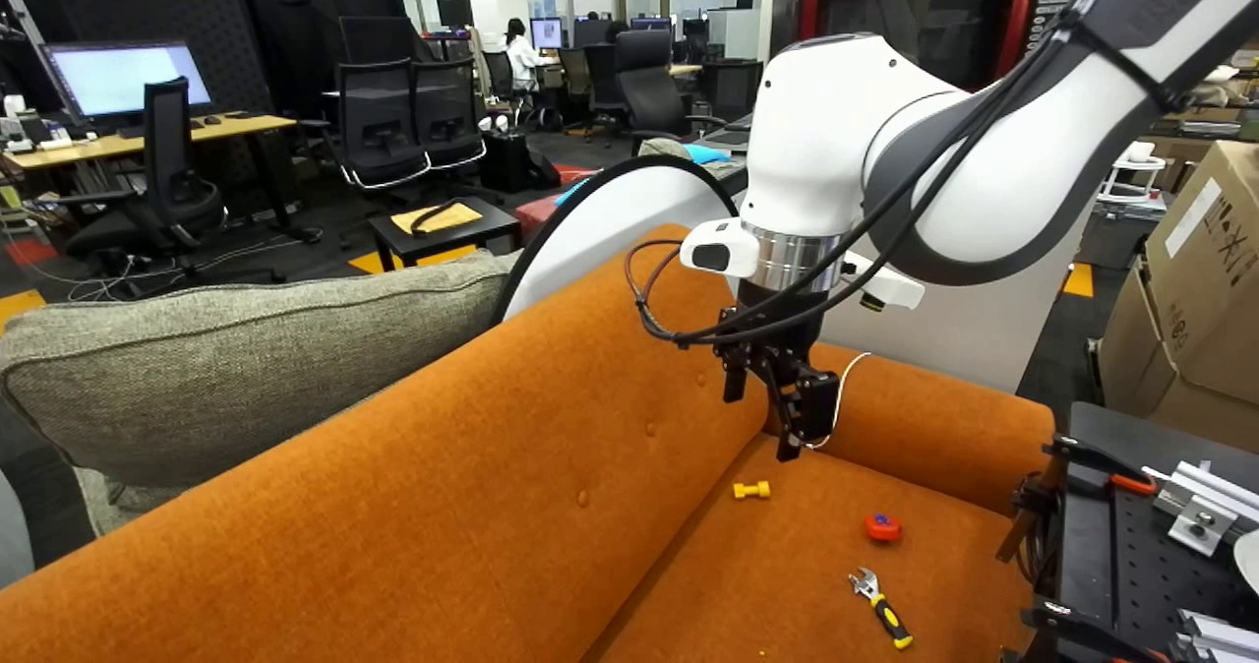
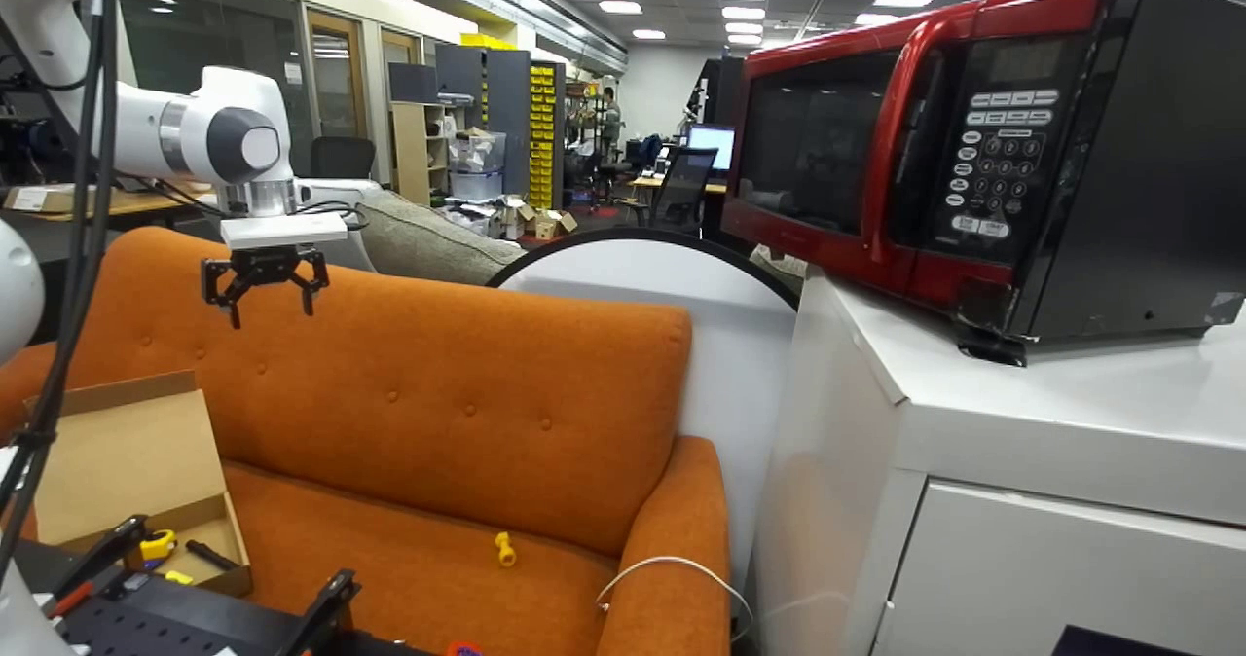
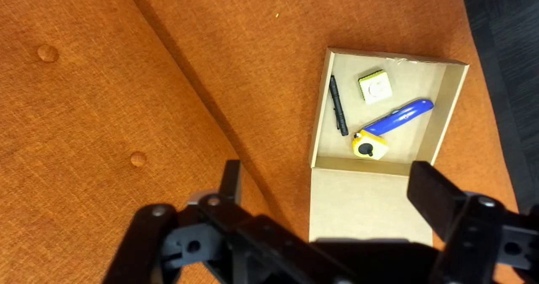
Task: Remove the yellow box from the big box
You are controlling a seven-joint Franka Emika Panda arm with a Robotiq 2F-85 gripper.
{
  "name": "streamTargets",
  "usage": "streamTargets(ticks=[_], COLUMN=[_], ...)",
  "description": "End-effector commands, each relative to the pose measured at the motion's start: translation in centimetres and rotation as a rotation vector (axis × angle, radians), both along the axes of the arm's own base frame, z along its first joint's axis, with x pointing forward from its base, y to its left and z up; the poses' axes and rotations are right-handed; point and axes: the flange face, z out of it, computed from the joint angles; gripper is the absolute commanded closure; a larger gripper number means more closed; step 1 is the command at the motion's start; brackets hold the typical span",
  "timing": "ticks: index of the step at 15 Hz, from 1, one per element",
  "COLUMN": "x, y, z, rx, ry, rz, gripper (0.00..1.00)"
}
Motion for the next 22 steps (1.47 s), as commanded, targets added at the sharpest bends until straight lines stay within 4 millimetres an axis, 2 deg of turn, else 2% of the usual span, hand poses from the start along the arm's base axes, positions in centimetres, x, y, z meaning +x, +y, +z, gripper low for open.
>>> streamTargets(ticks=[1,4,6,11,14,16,17,19,22], x=[0.0,0.1,-0.1,-0.7,-0.4,-0.3,-1.1,-0.7,-0.3], y=[0.1,2.3,4.7,10.6,13.5,14.6,14.0,14.5,14.7], z=[0.1,-0.8,-1.9,-6.6,-9.7,-11.7,-10.8,-12.2,-12.0], rx=[0.000,0.006,-0.012,-0.103,-0.135,-0.122,-0.119,-0.113,-0.110], ry=[0.001,-0.003,-0.031,-0.065,-0.065,-0.034,-0.041,-0.026,-0.033], rz=[-0.001,0.034,0.094,0.304,0.397,0.398,0.392,0.391,0.389], gripper=[0.00,0.00,0.00,0.00,0.00,0.00,0.00,0.00,0.00])
